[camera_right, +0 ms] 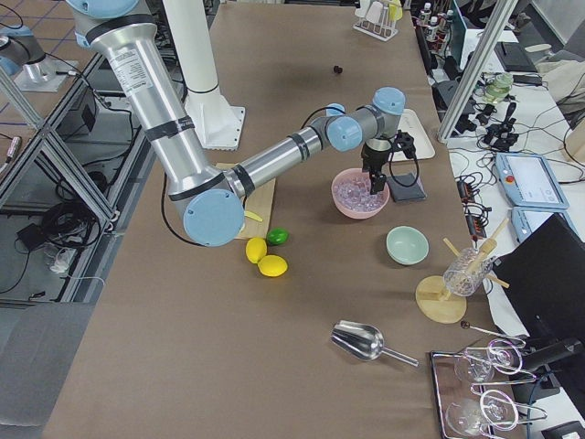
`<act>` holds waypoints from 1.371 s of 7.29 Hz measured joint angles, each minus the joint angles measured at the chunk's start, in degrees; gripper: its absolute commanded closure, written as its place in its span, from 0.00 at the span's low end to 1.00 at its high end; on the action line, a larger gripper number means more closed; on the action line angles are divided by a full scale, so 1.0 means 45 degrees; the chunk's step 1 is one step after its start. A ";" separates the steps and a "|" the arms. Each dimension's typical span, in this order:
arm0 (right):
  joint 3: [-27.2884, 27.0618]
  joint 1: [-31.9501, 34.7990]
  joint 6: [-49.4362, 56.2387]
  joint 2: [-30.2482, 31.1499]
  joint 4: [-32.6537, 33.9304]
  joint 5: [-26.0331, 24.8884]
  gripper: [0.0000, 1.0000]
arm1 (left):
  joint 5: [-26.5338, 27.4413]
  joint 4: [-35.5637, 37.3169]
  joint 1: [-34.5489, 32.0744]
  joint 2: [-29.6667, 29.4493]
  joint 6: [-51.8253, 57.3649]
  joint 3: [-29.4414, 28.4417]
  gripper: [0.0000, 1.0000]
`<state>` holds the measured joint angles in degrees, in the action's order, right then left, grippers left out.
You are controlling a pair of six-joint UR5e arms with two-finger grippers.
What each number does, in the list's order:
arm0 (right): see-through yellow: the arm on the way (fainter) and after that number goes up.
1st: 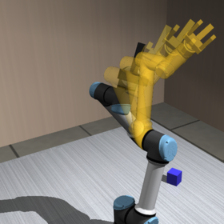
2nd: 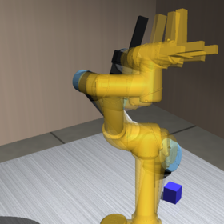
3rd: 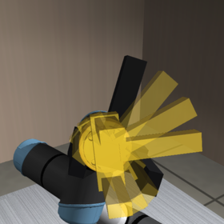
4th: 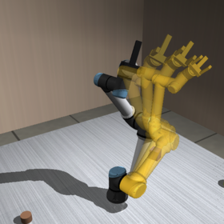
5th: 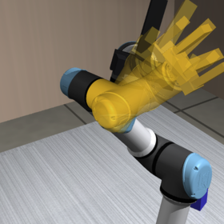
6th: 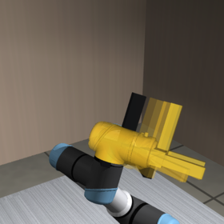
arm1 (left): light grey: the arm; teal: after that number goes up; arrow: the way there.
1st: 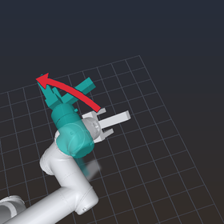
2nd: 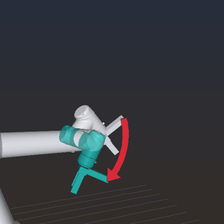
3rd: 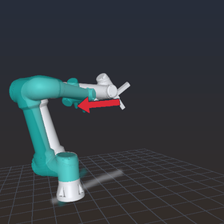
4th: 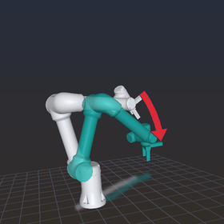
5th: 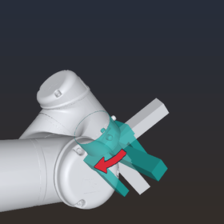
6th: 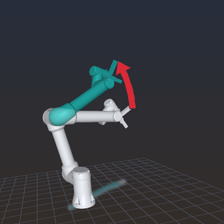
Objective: Put ice and cherries in cup
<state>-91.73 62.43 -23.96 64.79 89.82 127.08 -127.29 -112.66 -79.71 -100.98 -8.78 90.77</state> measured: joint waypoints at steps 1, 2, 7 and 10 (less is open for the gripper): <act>0.0734 -0.0421 -0.0109 -0.0063 -0.1251 -0.0421 0.02 | 0.0015 0.0001 0.0032 -0.0131 0.0010 -0.0106 0.02; 0.1287 -0.0691 -0.0193 -0.0214 -0.2127 -0.0791 0.02 | 0.0021 -0.0011 0.0063 -0.0219 0.0015 -0.0191 0.02; 0.2306 -0.1062 -0.0880 -0.0755 -0.2775 -0.0419 0.02 | 0.0025 -0.0011 0.0095 -0.0276 0.0042 -0.0288 0.02; 0.2469 -0.1209 -0.1067 -0.0833 -0.2792 0.0019 0.02 | 0.0025 0.0013 0.0096 -0.0362 0.0017 -0.0241 0.02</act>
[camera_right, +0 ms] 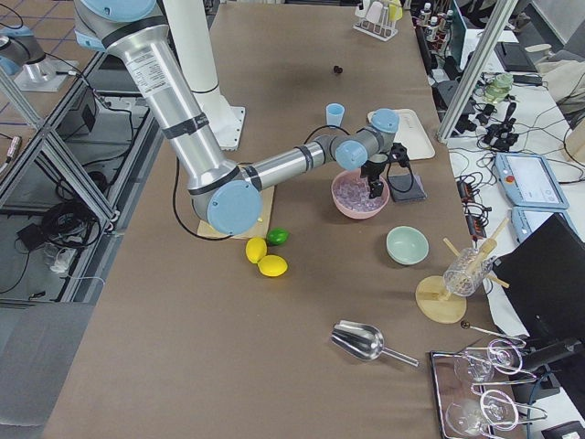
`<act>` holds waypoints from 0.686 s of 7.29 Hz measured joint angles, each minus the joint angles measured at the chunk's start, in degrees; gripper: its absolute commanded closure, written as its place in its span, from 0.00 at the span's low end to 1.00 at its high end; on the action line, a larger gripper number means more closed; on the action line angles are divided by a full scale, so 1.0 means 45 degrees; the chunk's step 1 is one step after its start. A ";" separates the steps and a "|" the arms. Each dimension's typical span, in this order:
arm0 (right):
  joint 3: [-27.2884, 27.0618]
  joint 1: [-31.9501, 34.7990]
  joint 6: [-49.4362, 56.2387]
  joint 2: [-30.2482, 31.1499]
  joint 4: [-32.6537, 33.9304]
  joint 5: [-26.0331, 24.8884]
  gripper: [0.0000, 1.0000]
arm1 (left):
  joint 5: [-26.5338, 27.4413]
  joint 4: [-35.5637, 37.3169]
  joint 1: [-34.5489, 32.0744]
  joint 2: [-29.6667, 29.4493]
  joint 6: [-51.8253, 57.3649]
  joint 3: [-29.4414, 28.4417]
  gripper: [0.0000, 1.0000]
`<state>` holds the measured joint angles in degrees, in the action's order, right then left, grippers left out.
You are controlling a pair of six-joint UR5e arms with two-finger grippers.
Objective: Put ice and cherries in cup
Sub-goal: 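Lower the right gripper into the pink bowl and grasp an ice cube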
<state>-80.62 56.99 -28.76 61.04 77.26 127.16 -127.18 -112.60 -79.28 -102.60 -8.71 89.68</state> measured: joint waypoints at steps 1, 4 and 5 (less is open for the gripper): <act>0.0043 -0.0103 -0.0004 0.0000 0.0000 -0.0007 0.03 | 0.0000 0.0002 0.0000 -0.0014 -0.0022 0.0018 0.02; 0.0164 -0.0413 -0.0015 0.0037 -0.0001 -0.0156 0.14 | 0.0000 0.0003 0.0000 -0.0030 -0.0042 -0.0003 0.02; 0.0262 -0.0453 -0.0015 0.0061 -0.0055 -0.0267 0.30 | 0.0004 0.0003 0.0000 -0.0031 -0.0051 -0.0012 0.02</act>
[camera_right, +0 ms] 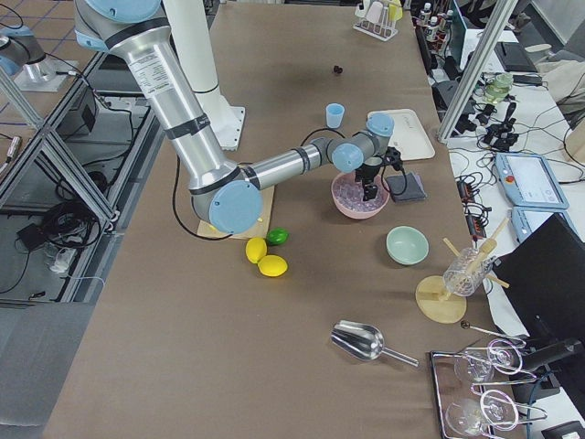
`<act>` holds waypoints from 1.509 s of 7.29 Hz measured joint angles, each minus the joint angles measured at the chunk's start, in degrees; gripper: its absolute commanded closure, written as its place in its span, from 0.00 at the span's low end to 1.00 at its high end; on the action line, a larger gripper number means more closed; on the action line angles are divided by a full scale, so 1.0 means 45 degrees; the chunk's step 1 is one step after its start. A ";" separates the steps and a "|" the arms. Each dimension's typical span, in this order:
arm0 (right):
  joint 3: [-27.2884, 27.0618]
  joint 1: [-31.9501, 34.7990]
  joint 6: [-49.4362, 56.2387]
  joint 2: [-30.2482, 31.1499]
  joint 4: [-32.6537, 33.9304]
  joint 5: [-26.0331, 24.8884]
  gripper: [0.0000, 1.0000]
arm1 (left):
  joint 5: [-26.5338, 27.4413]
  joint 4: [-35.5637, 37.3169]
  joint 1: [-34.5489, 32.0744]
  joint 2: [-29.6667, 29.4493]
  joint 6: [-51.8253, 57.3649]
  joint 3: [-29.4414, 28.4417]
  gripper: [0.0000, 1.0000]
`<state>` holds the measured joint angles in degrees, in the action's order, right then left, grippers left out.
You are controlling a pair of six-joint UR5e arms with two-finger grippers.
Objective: Put ice and cherries in cup
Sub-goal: 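Lower the right gripper into the pink bowl and grasp an ice cube, then carry the ice cube with the right gripper over the light blue cup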
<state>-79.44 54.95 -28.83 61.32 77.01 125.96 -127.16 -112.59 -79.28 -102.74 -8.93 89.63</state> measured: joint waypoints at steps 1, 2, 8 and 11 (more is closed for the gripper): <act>0.0178 -0.0014 0.0000 0.0014 -0.0220 -0.0092 0.44 | 0.0004 -0.0005 0.0000 0.0002 -0.0004 -0.0015 0.02; 0.0347 -0.0016 -0.0006 0.0016 -0.0498 -0.0136 0.53 | 0.0004 -0.0012 0.0000 0.0010 -0.0006 -0.0025 0.02; 0.0105 0.0530 -0.0063 -0.0085 -0.0733 0.0188 0.82 | 0.0015 -0.0020 0.0000 0.0019 -0.0004 -0.0078 0.02; -0.0503 0.0946 -0.0088 -0.0233 -0.0275 0.0781 0.88 | 0.0015 -0.0033 0.0000 0.0019 0.0016 -0.0108 0.02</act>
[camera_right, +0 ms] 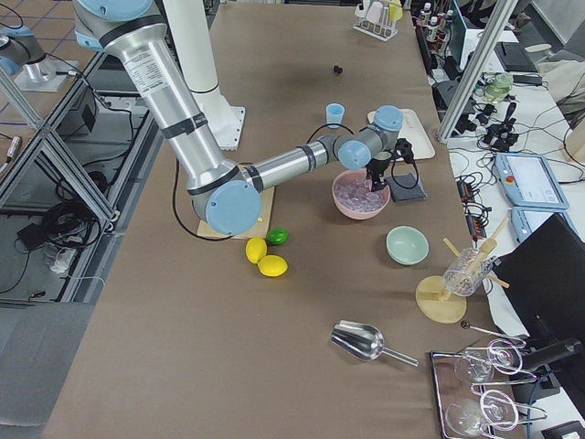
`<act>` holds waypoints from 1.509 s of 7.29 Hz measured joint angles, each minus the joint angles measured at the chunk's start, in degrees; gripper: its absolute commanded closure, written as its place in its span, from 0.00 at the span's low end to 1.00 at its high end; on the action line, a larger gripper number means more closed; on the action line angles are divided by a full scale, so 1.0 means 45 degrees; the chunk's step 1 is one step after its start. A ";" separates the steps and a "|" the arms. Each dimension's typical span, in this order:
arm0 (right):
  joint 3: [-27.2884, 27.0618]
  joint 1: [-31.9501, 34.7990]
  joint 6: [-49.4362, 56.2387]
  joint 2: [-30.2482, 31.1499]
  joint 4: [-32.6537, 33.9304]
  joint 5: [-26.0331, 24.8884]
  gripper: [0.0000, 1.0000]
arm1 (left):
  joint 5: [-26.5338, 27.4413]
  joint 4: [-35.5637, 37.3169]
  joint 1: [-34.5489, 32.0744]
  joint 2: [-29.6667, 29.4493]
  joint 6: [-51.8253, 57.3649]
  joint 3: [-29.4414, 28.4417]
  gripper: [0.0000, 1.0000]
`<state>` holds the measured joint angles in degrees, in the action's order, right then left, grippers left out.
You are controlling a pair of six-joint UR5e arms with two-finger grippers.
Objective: Put ice and cherries in cup
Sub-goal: 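Carry the ice cube with the right gripper over the light blue cup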
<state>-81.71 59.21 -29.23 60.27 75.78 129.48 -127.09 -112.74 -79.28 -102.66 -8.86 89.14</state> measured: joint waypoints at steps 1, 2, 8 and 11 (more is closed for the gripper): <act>-0.0212 0.0016 -0.0174 -0.0487 0.0728 0.0092 0.89 | 0.0000 0.0007 0.0000 0.0000 0.0013 -0.0009 0.02; -0.0297 -0.0181 -0.0803 -0.1287 0.1507 0.0093 0.89 | 0.0005 0.0007 0.0000 0.0000 0.0012 -0.0017 0.02; 0.0368 -0.4242 -0.7208 -0.5681 0.2222 -0.3489 0.89 | 0.0005 -0.0020 0.0123 -0.0055 -0.0017 0.0044 0.02; 0.1993 -0.5415 -0.7515 -0.7129 0.2122 -0.4916 0.84 | 0.0035 -0.0225 0.0394 -0.0032 0.0047 0.0045 0.02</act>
<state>-72.74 34.85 -63.04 28.19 85.33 107.35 -126.93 -113.75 -77.51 -102.80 -8.65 89.35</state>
